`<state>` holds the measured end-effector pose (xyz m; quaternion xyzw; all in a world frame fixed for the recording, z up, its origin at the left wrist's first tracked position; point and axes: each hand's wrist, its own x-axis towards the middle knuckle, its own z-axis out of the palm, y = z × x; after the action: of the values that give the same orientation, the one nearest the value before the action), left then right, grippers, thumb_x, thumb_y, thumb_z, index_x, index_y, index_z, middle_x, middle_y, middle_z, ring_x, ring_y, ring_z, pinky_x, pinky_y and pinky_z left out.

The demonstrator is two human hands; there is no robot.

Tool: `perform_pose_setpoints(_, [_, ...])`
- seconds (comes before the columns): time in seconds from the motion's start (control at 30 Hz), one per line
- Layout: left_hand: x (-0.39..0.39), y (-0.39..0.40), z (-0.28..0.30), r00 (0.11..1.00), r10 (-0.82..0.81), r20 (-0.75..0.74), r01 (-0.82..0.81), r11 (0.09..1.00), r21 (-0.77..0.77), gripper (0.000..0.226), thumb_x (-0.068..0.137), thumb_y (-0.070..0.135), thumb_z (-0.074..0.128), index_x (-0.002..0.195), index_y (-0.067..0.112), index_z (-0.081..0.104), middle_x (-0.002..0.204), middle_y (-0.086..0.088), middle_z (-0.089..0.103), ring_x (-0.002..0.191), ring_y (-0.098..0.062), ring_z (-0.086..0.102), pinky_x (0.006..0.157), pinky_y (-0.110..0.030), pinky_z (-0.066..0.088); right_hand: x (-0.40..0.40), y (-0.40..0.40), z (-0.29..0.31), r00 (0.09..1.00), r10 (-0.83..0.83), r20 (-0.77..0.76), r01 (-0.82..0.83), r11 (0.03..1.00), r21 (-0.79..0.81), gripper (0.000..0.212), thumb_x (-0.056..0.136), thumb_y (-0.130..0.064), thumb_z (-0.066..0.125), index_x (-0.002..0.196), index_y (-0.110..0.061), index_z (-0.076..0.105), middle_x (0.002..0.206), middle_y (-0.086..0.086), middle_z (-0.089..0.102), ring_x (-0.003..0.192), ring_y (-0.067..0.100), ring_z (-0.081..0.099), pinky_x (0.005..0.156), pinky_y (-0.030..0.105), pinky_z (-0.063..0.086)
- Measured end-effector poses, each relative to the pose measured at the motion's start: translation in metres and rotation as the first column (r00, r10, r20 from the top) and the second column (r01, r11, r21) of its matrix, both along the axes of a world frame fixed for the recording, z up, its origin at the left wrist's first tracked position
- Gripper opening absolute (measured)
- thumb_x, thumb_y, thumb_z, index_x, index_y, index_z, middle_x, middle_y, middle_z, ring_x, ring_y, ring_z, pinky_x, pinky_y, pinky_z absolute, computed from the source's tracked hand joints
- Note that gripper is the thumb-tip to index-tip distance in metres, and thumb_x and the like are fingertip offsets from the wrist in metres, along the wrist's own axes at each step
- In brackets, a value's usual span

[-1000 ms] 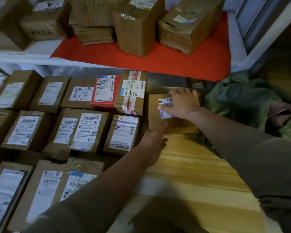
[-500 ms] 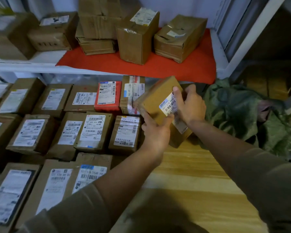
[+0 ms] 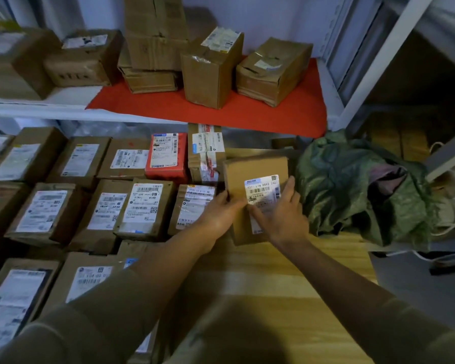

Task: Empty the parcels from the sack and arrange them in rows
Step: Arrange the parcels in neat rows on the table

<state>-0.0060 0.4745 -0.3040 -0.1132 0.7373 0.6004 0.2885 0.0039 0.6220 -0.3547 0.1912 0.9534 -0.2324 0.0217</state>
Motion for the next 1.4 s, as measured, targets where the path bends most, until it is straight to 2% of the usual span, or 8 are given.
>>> perform_pose_setpoints(0.27, [-0.027, 0.007, 0.012, 0.985, -0.055, -0.165, 0.042, 0.996, -0.084, 0.043, 0.102, 0.027, 0.051, 0.144, 0.024, 0.046, 0.142, 0.008, 0.049, 0.123, -0.013, 0.048, 0.092, -0.022, 0.038, -0.022, 0.002, -0.003, 0.979, -0.042, -0.201, 0.040, 0.999, -0.014, 0.095, 0.090, -0.044, 0.064, 0.157, -0.006, 0.009, 0.150, 0.019, 0.025, 0.132, 0.039, 0.039, 0.097, 0.051, 0.048])
perform_pose_setpoints(0.47, [-0.041, -0.018, -0.017, 0.907, -0.016, -0.422, -0.144, 0.928, -0.344, 0.018, 0.093, 0.015, 0.063, 0.110, 0.014, 0.069, 0.114, 0.008, 0.063, 0.108, -0.005, 0.060, 0.086, -0.013, 0.045, -0.043, -0.007, -0.012, 0.922, 0.280, 0.268, -0.288, 0.958, -0.009, 0.132, 0.053, -0.077, 0.078, 0.154, -0.035, 0.004, 0.161, 0.001, -0.011, 0.145, 0.039, 0.010, 0.110, 0.057, 0.033])
perform_pose_setpoints(0.73, [-0.030, -0.056, -0.002, 0.890, 0.162, -0.426, -0.320, 0.888, -0.330, 0.020, 0.096, 0.014, 0.061, 0.113, 0.017, 0.070, 0.103, 0.006, 0.065, 0.099, -0.008, 0.059, 0.073, -0.009, 0.041, -0.111, -0.014, 0.005, 0.964, 0.249, 0.092, -0.248, 0.969, -0.016, 0.089, 0.072, -0.049, 0.082, 0.146, -0.022, 0.039, 0.160, 0.007, 0.012, 0.143, 0.037, 0.020, 0.112, 0.051, 0.034])
perform_pose_setpoints(0.83, [-0.016, -0.069, 0.012, 0.876, 0.191, -0.443, -0.344, 0.891, -0.296, 0.017, 0.096, 0.018, 0.061, 0.109, 0.015, 0.071, 0.093, 0.010, 0.065, 0.096, -0.010, 0.064, 0.080, -0.022, 0.051, -0.102, -0.020, 0.010, 0.876, 0.333, 0.350, -0.386, 0.918, 0.092, 0.131, 0.053, -0.077, 0.078, 0.155, -0.028, 0.014, 0.163, 0.002, -0.007, 0.149, 0.038, 0.001, 0.112, 0.065, 0.023])
perform_pose_setpoints(0.93, [0.004, -0.090, 0.025, 0.870, 0.226, -0.439, -0.363, 0.896, -0.257, 0.016, 0.097, 0.020, 0.059, 0.102, 0.012, 0.071, 0.089, 0.005, 0.070, 0.086, -0.011, 0.068, 0.084, -0.035, 0.057, -0.078, -0.029, 0.005, 0.719, 0.415, 0.557, -0.596, 0.780, 0.188, 0.142, 0.052, -0.067, 0.086, 0.156, -0.031, -0.004, 0.163, 0.001, -0.020, 0.150, 0.038, -0.008, 0.108, 0.070, 0.028])
perform_pose_setpoints(1.13, [0.065, -0.154, 0.046, 0.807, 0.281, -0.520, -0.450, 0.862, -0.233, 0.020, 0.096, 0.011, 0.055, 0.085, 0.010, 0.072, 0.082, -0.010, 0.070, 0.081, -0.024, 0.067, 0.075, -0.035, 0.055, -0.060, -0.035, -0.001, 0.874, 0.453, 0.173, -0.485, 0.827, 0.285, 0.052, 0.090, -0.034, 0.068, 0.136, -0.018, 0.052, 0.144, 0.013, 0.039, 0.136, 0.037, 0.035, 0.101, 0.056, 0.044])
perform_pose_setpoints(1.23, [0.111, -0.192, 0.050, 0.776, 0.374, -0.509, -0.511, 0.845, -0.158, 0.019, 0.095, 0.010, 0.055, 0.089, 0.007, 0.072, 0.077, -0.009, 0.070, 0.069, -0.015, 0.062, 0.064, -0.029, 0.051, -0.025, -0.051, -0.007, 0.936, 0.346, -0.061, -0.317, 0.906, 0.281, 0.036, 0.093, -0.029, 0.062, 0.126, -0.015, 0.064, 0.133, 0.018, 0.052, 0.125, 0.041, 0.045, 0.097, 0.052, 0.045])
perform_pose_setpoints(1.4, [0.201, -0.250, 0.046, 0.773, 0.432, -0.465, -0.546, 0.826, -0.140, 0.016, 0.098, 0.019, 0.057, 0.105, 0.016, 0.070, 0.095, 0.000, 0.070, 0.084, -0.008, 0.068, 0.067, -0.018, 0.053, 0.061, -0.090, -0.002, 0.895, 0.198, -0.400, -0.156, 0.978, 0.136, 0.028, 0.091, -0.022, 0.055, 0.113, -0.012, 0.070, 0.124, 0.021, 0.060, 0.118, 0.044, 0.050, 0.095, 0.045, 0.044])
